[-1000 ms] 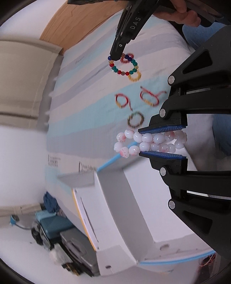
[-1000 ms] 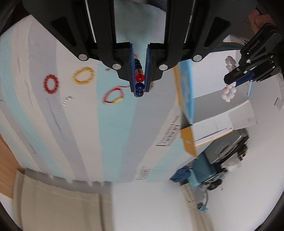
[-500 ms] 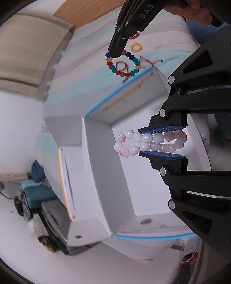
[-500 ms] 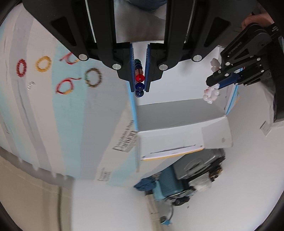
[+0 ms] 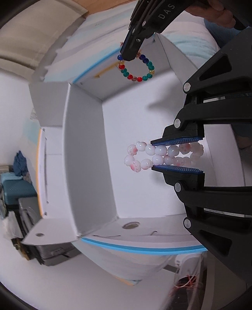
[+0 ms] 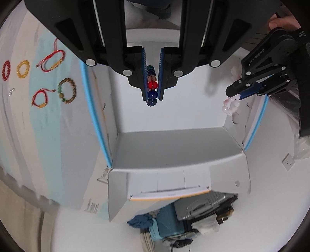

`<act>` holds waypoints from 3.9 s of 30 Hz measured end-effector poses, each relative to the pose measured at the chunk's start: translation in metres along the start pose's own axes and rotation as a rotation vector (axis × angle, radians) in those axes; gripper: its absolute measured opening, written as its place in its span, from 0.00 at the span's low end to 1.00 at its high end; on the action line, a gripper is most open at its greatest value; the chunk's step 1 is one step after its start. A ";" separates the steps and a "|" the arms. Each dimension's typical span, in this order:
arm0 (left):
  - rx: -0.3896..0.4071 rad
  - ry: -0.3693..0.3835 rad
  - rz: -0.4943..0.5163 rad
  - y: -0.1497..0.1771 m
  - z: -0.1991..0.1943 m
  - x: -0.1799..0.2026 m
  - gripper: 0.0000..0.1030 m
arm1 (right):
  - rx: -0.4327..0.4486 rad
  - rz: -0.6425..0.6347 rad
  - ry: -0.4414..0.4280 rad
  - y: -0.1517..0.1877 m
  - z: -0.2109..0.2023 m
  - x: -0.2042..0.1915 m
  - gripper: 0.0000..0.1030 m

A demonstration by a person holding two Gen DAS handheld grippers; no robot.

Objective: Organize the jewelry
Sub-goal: 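Carry both held bracelets over the open white box, then open both tools to drop the bracelets into the box, then move both tools back over the remaining bracelets on the bed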

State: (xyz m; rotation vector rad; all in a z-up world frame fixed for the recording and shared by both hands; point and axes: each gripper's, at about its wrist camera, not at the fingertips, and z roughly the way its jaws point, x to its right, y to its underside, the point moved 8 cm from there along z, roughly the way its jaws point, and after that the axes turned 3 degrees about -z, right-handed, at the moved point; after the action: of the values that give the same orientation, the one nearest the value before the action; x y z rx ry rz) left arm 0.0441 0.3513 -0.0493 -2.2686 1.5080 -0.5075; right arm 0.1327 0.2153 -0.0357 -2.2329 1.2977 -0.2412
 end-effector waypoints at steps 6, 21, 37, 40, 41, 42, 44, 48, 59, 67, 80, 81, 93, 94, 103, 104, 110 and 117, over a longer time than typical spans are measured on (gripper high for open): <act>-0.059 -0.023 -0.019 0.009 0.021 -0.013 0.18 | -0.063 0.005 0.004 0.010 0.026 -0.001 0.09; -0.142 -0.059 -0.019 0.022 0.046 -0.026 0.18 | -0.140 0.009 0.012 0.022 0.056 -0.004 0.09; -0.111 -0.086 -0.012 0.016 0.037 -0.020 0.30 | -0.134 0.008 0.002 0.023 0.053 -0.006 0.35; -0.080 -0.094 -0.007 0.016 0.027 -0.019 0.44 | -0.112 0.007 -0.003 0.019 0.043 -0.006 0.44; -0.071 -0.096 -0.008 0.015 0.024 -0.018 0.49 | -0.105 0.007 -0.008 0.018 0.040 -0.006 0.49; -0.063 -0.098 -0.007 0.015 0.022 -0.018 0.51 | -0.096 0.007 -0.011 0.017 0.036 -0.007 0.52; -0.042 -0.107 0.000 0.014 0.015 -0.016 0.62 | -0.076 -0.003 -0.009 0.014 0.028 -0.008 0.64; 0.000 -0.125 0.009 0.012 0.004 -0.012 0.77 | -0.038 -0.007 -0.008 0.007 0.010 -0.009 0.76; 0.074 -0.108 0.043 0.008 -0.023 0.015 0.94 | 0.057 0.000 0.008 0.000 -0.037 0.005 0.93; 0.096 -0.081 0.098 0.010 -0.033 0.055 0.94 | 0.097 0.015 0.057 0.003 -0.066 0.036 0.93; 0.145 0.084 0.213 0.017 -0.038 0.187 0.94 | 0.134 0.142 0.171 0.035 -0.120 0.146 0.93; 0.147 0.093 0.227 0.018 -0.037 0.197 0.94 | 0.137 0.151 0.177 0.039 -0.124 0.154 0.93; 0.127 0.184 0.332 0.040 -0.015 0.301 0.94 | 0.135 0.260 0.290 0.085 -0.161 0.261 0.93; 0.123 0.188 0.337 0.042 -0.012 0.305 0.94 | 0.133 0.259 0.302 0.088 -0.162 0.268 0.93; 0.097 0.233 0.324 0.051 0.032 0.347 0.94 | 0.124 0.293 0.370 0.115 -0.154 0.337 0.93; 0.090 0.244 0.300 0.052 0.041 0.352 0.94 | 0.130 0.298 0.389 0.119 -0.151 0.349 0.93; 0.077 0.229 0.291 0.063 0.079 0.370 0.94 | 0.096 0.410 0.389 0.151 -0.120 0.403 0.93; 0.089 0.200 0.331 0.062 0.098 0.382 0.94 | 0.077 0.452 0.397 0.168 -0.092 0.440 0.93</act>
State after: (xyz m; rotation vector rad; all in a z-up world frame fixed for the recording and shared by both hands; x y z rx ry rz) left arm 0.1813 -0.0149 -0.1293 -1.8938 1.8724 -0.7004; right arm 0.1977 -0.2557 -0.0981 -1.8190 1.9234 -0.5695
